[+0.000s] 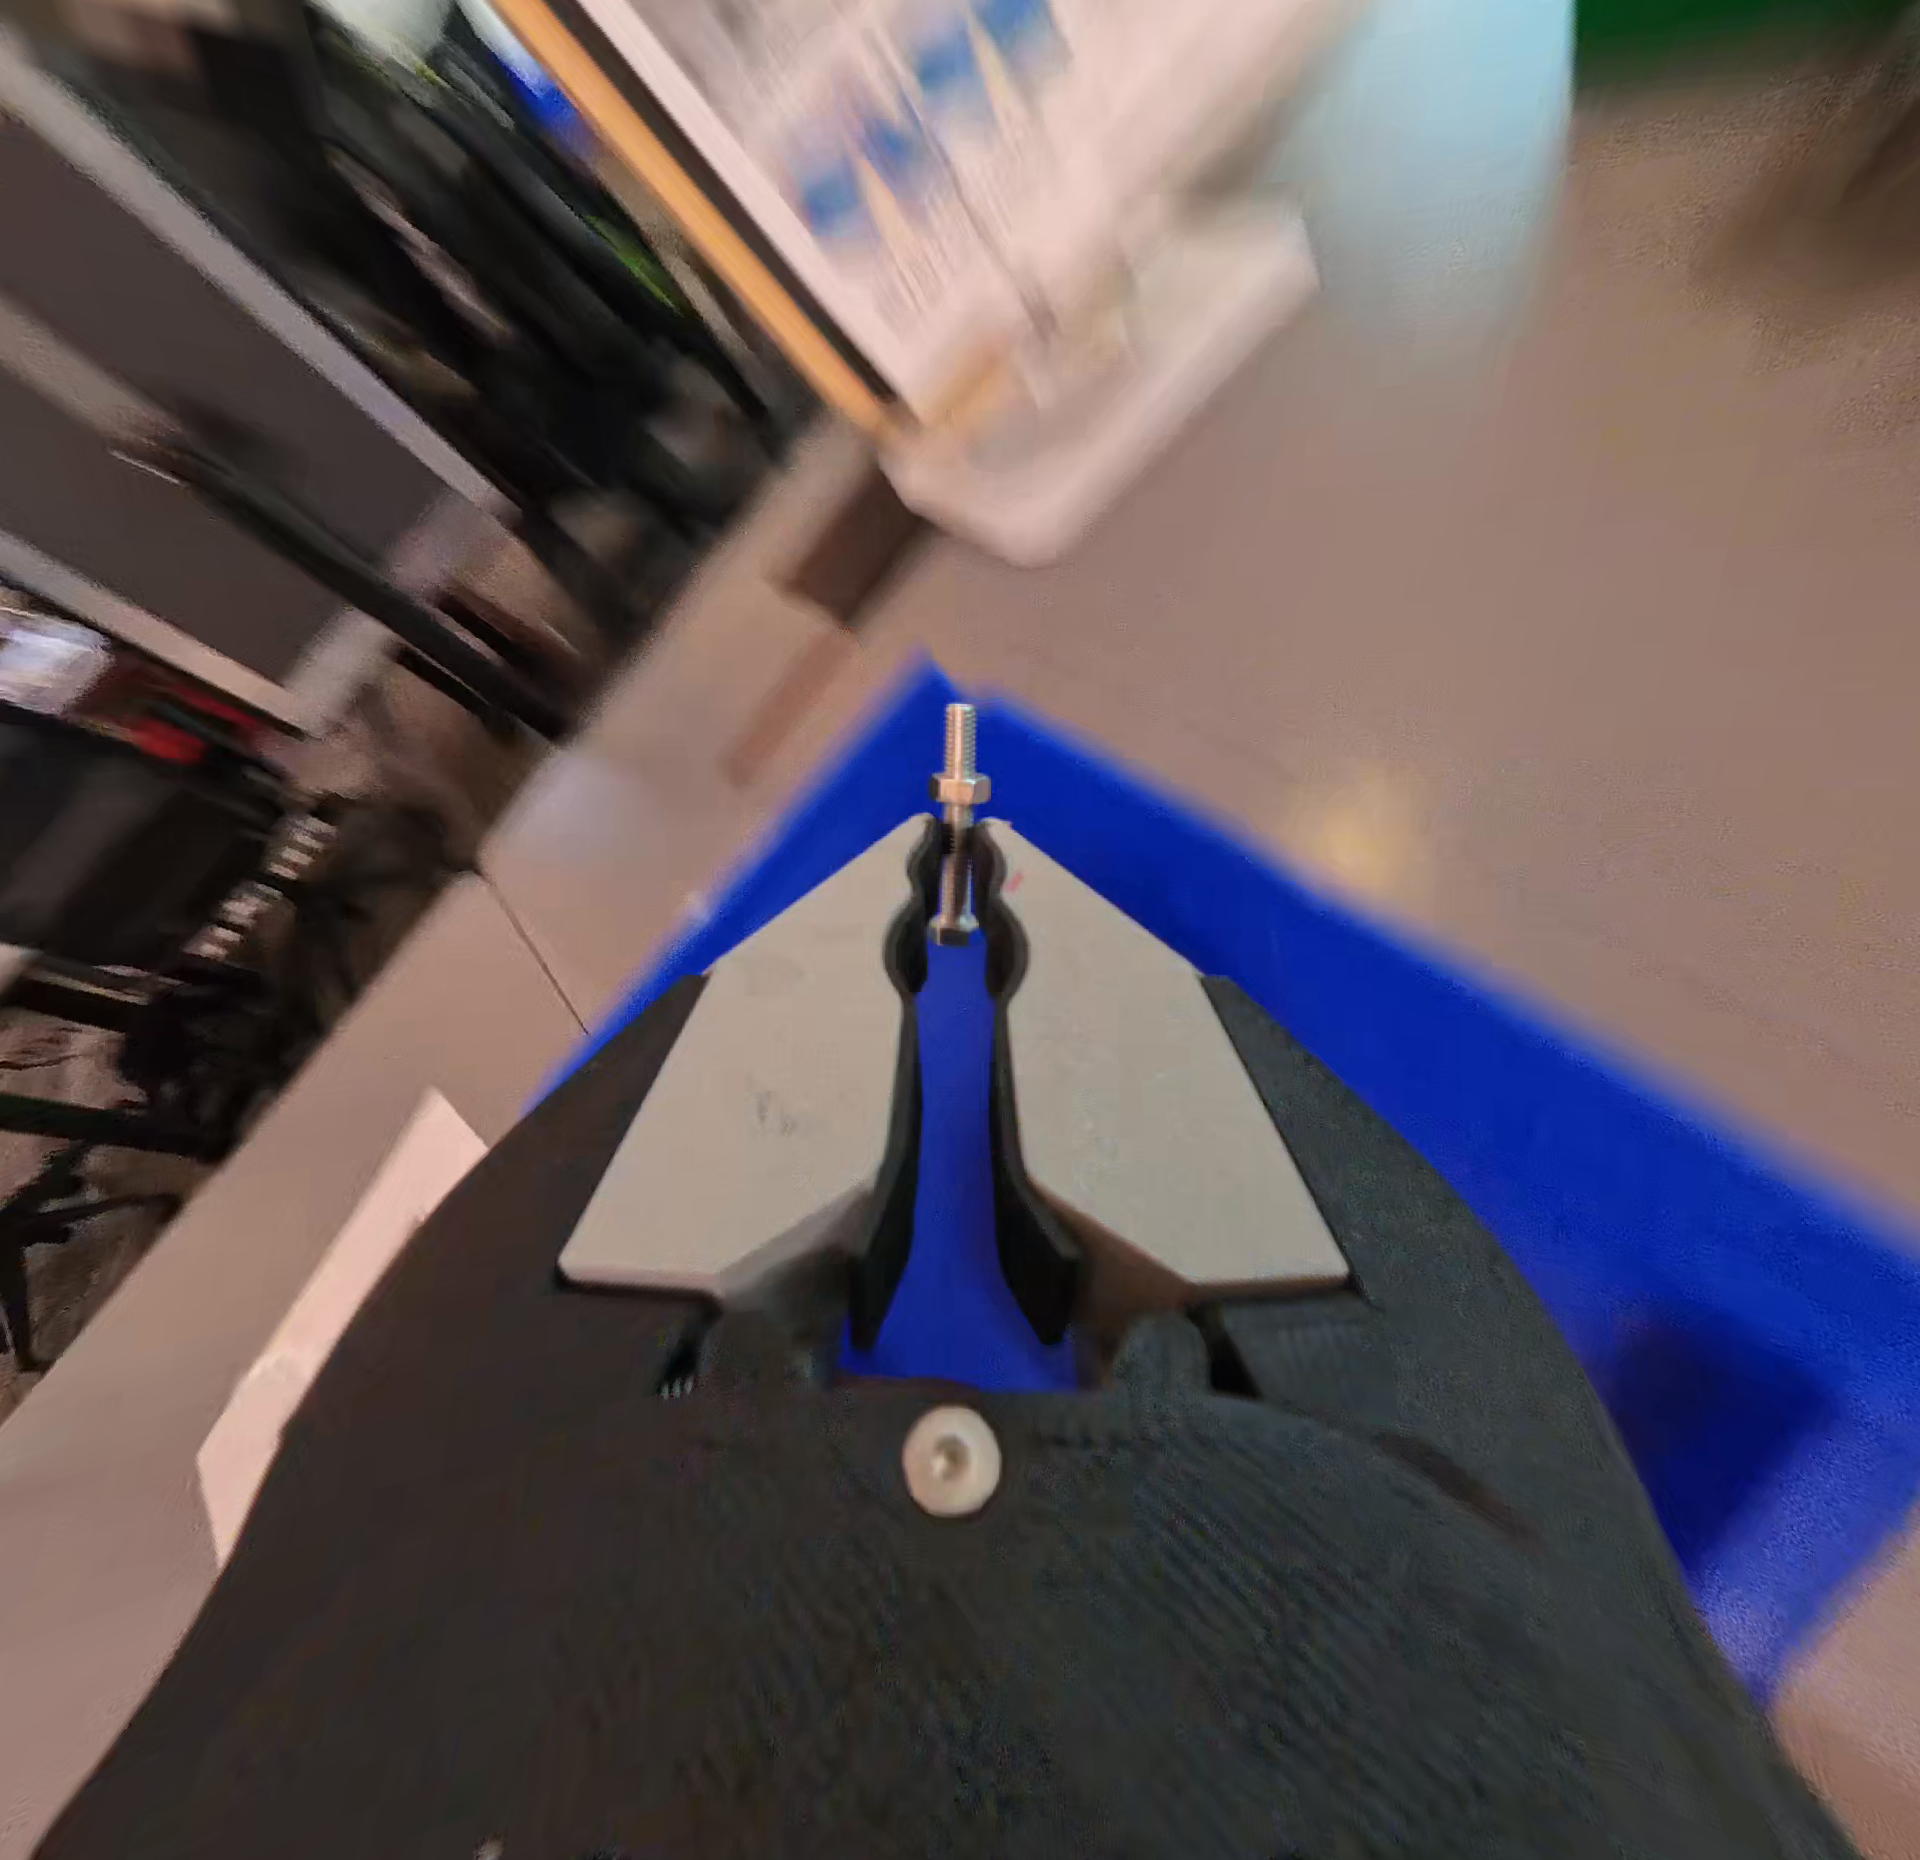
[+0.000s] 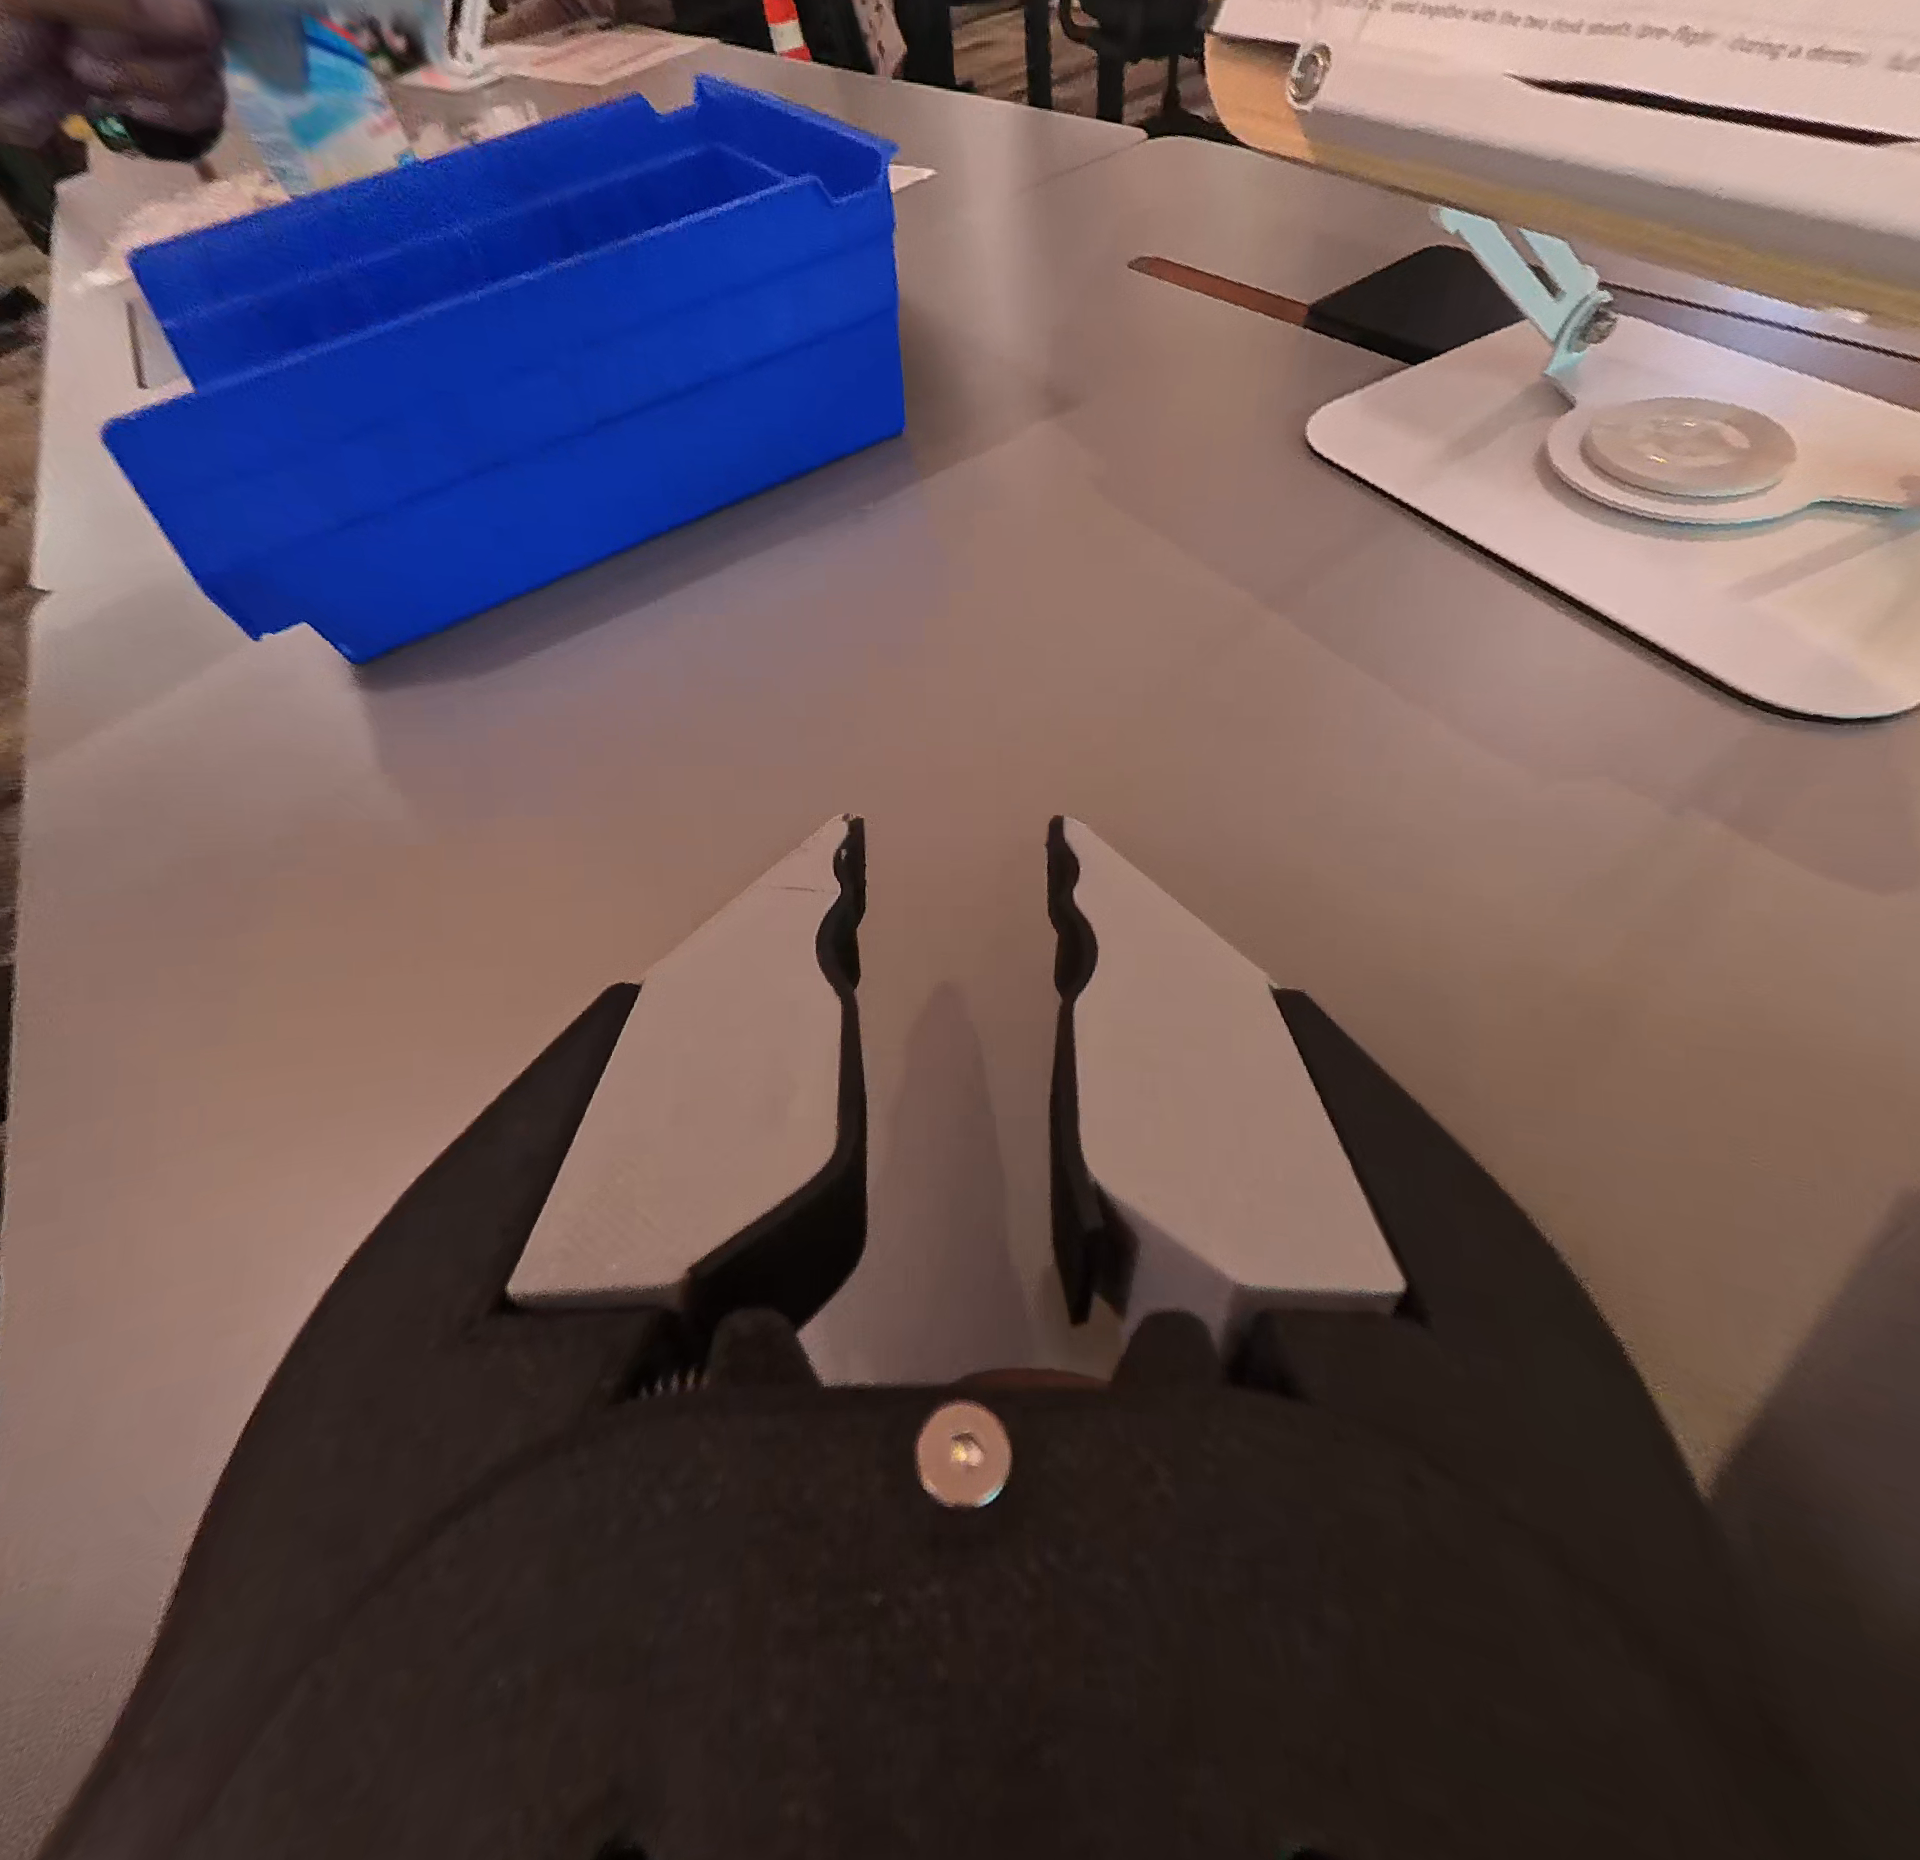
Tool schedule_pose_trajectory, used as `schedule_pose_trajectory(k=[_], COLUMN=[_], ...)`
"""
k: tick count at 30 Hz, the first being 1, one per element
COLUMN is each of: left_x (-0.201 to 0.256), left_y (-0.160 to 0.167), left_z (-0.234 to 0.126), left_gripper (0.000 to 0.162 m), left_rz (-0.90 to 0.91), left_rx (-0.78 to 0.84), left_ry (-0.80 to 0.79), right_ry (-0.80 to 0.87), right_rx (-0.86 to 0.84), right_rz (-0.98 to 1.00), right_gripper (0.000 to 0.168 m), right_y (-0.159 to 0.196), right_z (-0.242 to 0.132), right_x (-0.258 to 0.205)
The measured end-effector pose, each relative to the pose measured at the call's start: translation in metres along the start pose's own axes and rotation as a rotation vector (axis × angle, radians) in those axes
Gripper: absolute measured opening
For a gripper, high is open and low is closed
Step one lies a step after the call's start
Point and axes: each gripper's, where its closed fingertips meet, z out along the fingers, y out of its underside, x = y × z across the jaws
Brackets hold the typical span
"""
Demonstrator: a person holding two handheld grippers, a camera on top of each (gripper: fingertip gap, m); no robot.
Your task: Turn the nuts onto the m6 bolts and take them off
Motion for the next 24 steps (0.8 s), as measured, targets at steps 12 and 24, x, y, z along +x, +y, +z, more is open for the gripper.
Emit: schedule_pose_trajectory(k=[12,24], left_x=[0.213,0.274], left_y=[-0.156,-0.146], left_z=[0.08,0.111], left_gripper=[0.004,0.003], left_rz=[-0.59,-0.506], left_rx=[0.597,0.525], left_ry=[0.492,0.63], right_ry=[-0.172,-0.302], right_rx=[0.236,0.255], right_rz=[0.074,0.204], right_gripper=[0.03,0.028], right_y=[-0.046,-0.049], right_z=[-0.034,-0.037], right_x=[-0.021,-0.028])
